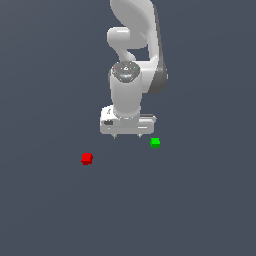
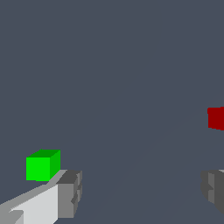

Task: Stack the red cube on top of the green cube.

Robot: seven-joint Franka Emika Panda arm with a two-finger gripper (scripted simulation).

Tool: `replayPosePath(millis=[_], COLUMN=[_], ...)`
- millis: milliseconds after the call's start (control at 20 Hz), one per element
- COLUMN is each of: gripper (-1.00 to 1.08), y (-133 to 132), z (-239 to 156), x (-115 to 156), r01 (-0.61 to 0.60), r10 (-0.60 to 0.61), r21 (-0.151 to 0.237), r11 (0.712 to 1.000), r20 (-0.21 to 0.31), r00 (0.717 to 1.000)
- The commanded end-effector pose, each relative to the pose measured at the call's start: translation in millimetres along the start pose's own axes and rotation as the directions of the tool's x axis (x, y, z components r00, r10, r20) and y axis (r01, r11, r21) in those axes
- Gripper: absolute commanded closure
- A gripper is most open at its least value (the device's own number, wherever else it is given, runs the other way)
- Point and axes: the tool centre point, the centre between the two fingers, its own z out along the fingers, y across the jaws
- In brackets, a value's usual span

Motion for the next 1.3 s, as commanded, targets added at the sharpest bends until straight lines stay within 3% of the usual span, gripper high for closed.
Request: replayPosePath(millis=[0, 250, 500, 1250], gripper=[-0.92, -0.92, -0.92, -0.92], y=[0, 8, 32, 162], z=[0, 4, 15, 76], x=[0, 1, 3, 24], r01=[0.0, 0.003, 0.012, 0.059], r10=[0.0, -0.003, -0.012, -0.059], r21=[0.0, 0.0, -0.002, -0.006], r11=[1.0, 1.0, 1.0, 0.998], r20=[0.0, -0.001, -0.003, -0.016], r00=[1.0, 1.0, 1.0, 0.998])
